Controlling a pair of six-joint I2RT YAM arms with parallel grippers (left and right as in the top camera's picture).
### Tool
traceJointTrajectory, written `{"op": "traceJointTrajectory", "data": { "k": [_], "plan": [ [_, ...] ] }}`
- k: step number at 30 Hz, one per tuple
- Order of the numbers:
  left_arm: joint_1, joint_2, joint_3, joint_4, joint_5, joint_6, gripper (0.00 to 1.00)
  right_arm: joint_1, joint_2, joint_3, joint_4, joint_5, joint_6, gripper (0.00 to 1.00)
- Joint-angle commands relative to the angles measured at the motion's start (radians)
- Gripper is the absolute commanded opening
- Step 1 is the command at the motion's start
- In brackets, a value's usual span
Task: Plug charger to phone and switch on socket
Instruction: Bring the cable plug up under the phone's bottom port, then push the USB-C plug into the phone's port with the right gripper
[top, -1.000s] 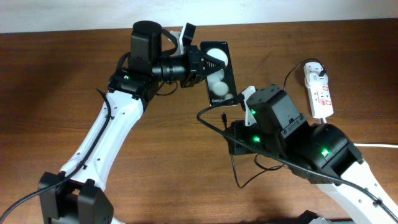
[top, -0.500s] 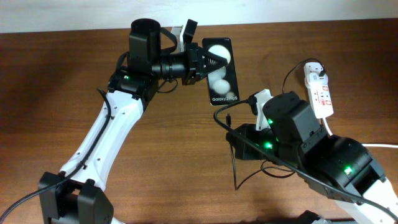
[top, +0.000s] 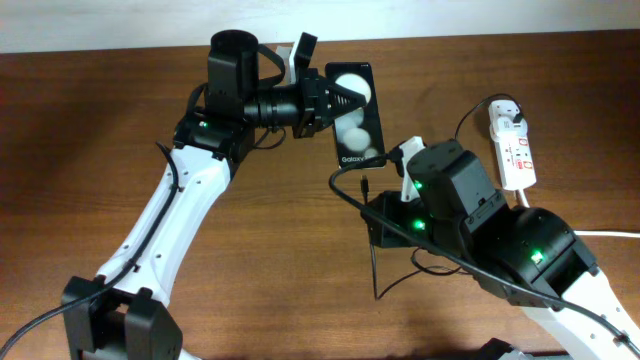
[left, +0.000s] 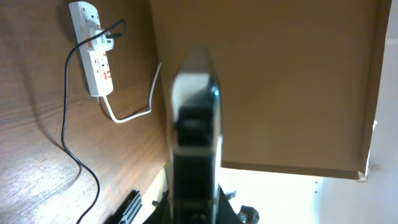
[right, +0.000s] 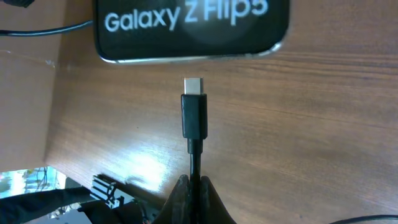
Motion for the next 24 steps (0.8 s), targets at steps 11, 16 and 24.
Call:
{"op": "traceJointTrajectory", "data": {
  "k": [11,16,24],
  "plan": [
    [0.0,-0.002,0.023,-0.002,0.014,0.062,0.0,0.006,0.0,-0.003,0.011,0.016,-0.018,0.04],
    [0.0,-0.002,0.023,-0.002,0.014,0.062,0.0,0.006,0.0,-0.003,0.012,0.017,-0.018,0.04],
    [0.0,-0.002,0.023,-0.006,0.015,0.066,0.0,0.006,0.0,-0.003,0.013,0.027,-0.018,0.04]
  ]
}}
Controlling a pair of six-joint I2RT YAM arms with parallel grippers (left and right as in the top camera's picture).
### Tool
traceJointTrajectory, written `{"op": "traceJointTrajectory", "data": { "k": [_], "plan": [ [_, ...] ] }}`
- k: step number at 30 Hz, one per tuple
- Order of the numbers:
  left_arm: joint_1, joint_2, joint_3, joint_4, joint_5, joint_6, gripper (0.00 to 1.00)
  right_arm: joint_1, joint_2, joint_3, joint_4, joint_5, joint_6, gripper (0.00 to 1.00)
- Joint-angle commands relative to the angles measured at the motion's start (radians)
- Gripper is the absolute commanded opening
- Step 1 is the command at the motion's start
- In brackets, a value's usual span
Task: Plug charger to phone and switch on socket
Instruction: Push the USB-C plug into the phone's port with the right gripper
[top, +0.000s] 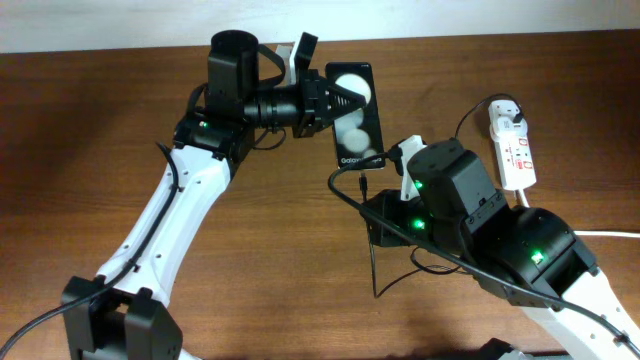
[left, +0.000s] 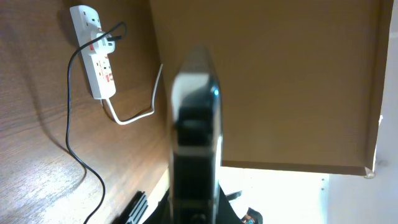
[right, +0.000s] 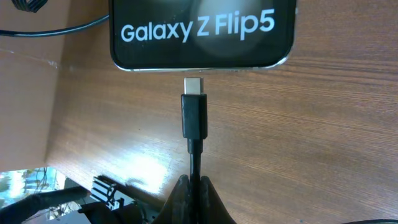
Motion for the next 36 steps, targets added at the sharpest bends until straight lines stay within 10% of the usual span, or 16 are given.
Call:
{"op": "traceJointTrajectory", "data": {
  "k": [1,36],
  "plan": [
    [0.0,-0.002,0.023,0.002,0.015,0.028,0.0,0.006,0.0,-0.003,0.004,0.024,-0.012,0.04],
    [-0.001,-0.002,0.023,-0.002,0.045,0.023,0.0,0.006,0.0,-0.003,0.006,-0.003,-0.011,0.04]
  ]
}}
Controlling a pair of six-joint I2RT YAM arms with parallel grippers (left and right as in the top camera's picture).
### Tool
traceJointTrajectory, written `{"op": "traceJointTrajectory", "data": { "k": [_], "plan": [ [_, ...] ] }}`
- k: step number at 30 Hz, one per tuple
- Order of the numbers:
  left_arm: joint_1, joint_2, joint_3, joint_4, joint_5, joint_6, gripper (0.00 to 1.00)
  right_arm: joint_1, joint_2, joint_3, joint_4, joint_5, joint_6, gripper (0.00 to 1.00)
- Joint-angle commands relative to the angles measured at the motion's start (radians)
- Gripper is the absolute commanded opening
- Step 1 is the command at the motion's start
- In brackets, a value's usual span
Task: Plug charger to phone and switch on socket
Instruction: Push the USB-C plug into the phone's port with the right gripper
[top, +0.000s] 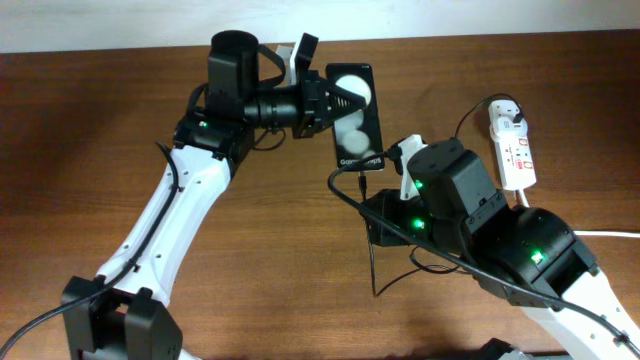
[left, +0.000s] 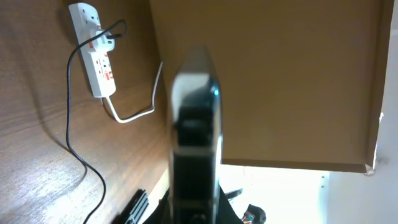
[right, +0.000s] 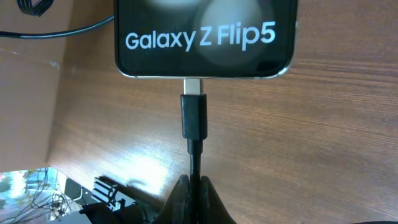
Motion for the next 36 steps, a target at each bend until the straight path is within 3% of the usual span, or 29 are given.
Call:
{"op": "traceJointTrajectory", "data": {
  "k": [1,25,36],
  "plan": [
    [-0.001,-0.002,0.023,0.005,0.037,0.01,0.0,0.006,0.0,-0.003,-0.002,0.002,-0.011,0.04],
    [-0.001,-0.002,0.023,-0.035,0.056,0.022,0.0,0.006,0.0,-0.003,0.022,0.002,-0.011,0.04],
    [-0.001,-0.002,0.023,-0.035,0.086,0.096,0.0,0.006,0.0,-0.003,0.015,0.028,-0.011,0.04]
  ]
}}
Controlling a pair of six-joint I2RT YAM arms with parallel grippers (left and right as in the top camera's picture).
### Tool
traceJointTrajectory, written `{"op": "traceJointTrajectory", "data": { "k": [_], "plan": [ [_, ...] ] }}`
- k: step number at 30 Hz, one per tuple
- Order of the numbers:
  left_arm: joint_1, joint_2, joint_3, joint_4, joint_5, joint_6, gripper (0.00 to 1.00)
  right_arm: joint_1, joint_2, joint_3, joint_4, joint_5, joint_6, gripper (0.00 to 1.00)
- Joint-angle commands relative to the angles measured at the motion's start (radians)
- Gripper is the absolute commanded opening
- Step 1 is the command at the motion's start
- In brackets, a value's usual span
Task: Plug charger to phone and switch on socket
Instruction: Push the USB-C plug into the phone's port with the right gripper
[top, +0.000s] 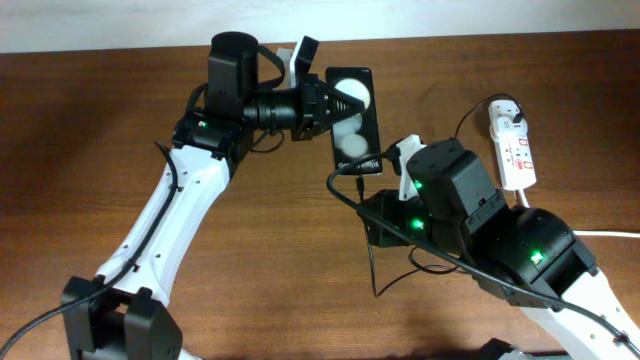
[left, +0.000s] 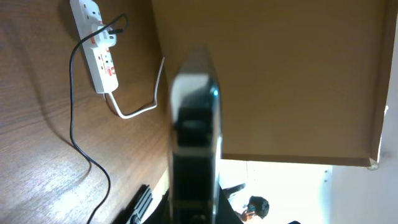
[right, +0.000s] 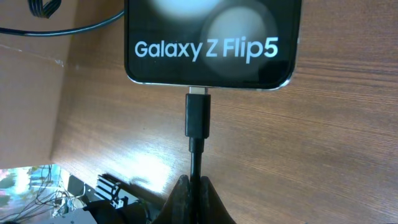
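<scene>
A black phone (top: 355, 118) marked "Galaxy Z Flip5" (right: 211, 43) is held off the table by my left gripper (top: 330, 100), which is shut on its upper part; in the left wrist view the phone (left: 194, 124) appears edge-on. My right gripper (right: 199, 186) is shut on the black charger cable just behind its plug (right: 199, 115). The plug's metal tip sits at the phone's bottom edge, almost fully in the port. A white socket strip (top: 513, 145) lies at the right with the charger plugged in.
The black cable (top: 375, 260) loops across the wooden table (top: 120, 120) between my arms and runs to the socket strip, also visible from the left wrist (left: 99, 46). A white lead (left: 134, 112) trails from the strip. The table's far edge is behind the phone.
The phone and plug have closed together: less of the metal tip shows below the phone's bottom edge now. The phone sits slightly lower and nearer in the right wrist view.
At first a clear gap separated the held plug from the phone's bottom edge. Then the tip reached the edge. Then it was partly in the port, and now only a sliver of metal shows. Both grippers have kept their holds throughout.
</scene>
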Motion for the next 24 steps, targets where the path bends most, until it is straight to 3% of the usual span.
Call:
{"op": "traceJointTrajectory", "data": {
  "k": [1,9,17,20,21,24],
  "plan": [
    [-0.002,-0.002,0.023,0.002,0.067,0.044,0.0,0.005,0.0,-0.003,0.008,0.039,-0.011,0.04],
    [-0.095,-0.002,0.023,0.002,0.109,0.044,0.0,0.005,0.0,-0.003,0.026,0.063,-0.011,0.04],
    [-0.097,-0.002,0.023,0.002,0.14,0.066,0.0,0.004,0.0,-0.002,0.018,0.096,-0.011,0.04],
    [-0.09,-0.002,0.023,0.002,0.109,0.147,0.0,0.004,0.0,-0.002,-0.017,0.101,-0.011,0.2],
    [-0.086,-0.002,0.023,0.002,0.087,0.165,0.0,0.004,-0.003,-0.002,-0.028,0.108,-0.012,0.33],
    [-0.077,-0.002,0.023,0.002,0.05,0.222,0.0,0.004,-0.03,0.0,-0.043,0.116,-0.083,0.57]
  ]
}}
